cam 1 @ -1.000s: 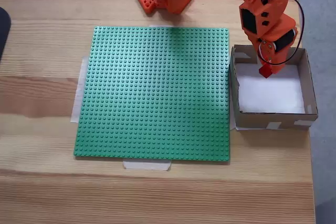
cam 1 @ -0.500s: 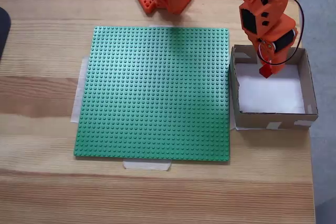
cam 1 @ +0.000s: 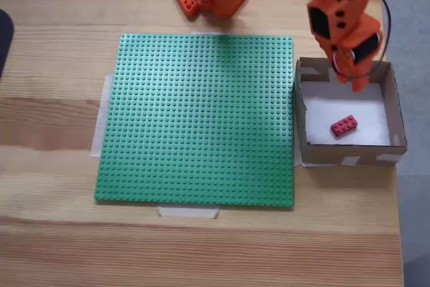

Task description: Pick the red lego block and put it in the box.

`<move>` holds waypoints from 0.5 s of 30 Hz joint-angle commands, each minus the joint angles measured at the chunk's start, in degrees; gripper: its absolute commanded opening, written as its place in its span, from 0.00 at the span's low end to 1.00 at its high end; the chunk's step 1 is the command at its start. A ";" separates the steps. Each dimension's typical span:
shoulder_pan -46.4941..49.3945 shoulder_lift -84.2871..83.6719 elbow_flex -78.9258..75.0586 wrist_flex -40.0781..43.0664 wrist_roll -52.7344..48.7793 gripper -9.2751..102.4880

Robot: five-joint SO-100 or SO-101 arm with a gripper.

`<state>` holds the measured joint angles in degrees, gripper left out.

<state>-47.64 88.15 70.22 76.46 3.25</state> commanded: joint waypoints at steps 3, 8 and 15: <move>5.27 20.30 14.41 -6.59 -3.96 0.08; 9.76 32.26 22.50 -8.70 -6.15 0.08; 17.40 42.54 28.74 -9.32 -5.10 0.08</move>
<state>-32.70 125.95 98.09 68.38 -2.37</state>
